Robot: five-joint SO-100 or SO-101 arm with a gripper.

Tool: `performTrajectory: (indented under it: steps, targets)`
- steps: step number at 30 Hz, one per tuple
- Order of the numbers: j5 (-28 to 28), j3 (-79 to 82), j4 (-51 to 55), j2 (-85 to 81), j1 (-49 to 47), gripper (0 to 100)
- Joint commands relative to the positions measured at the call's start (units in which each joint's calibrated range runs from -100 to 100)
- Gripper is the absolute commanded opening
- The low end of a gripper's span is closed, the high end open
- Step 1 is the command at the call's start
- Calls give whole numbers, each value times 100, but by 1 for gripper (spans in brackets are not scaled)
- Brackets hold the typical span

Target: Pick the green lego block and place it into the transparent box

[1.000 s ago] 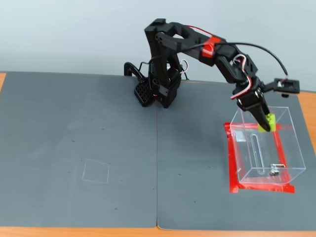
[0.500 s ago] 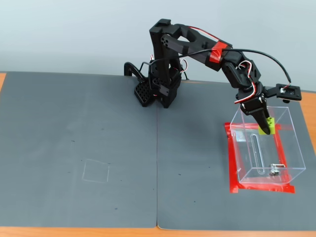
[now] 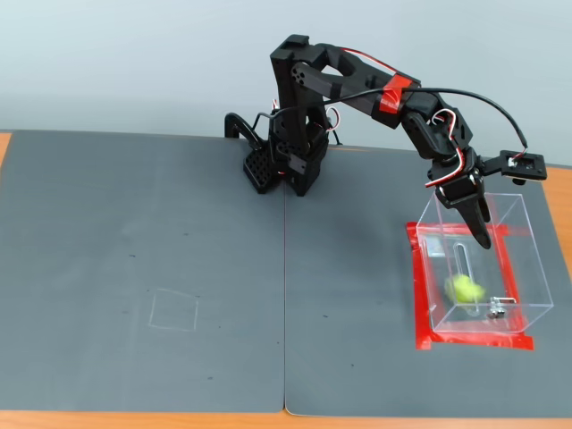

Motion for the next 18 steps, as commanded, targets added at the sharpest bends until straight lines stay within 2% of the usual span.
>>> performTrajectory:
  steps: [1,11,14,18]
  targets:
    - [26,-317,-66,-42,43,27]
    - [26,-317,-74,-127,36,26]
    - [26,-317,-74,-136,43,18]
    - [26,-317,-74,-212,80,3]
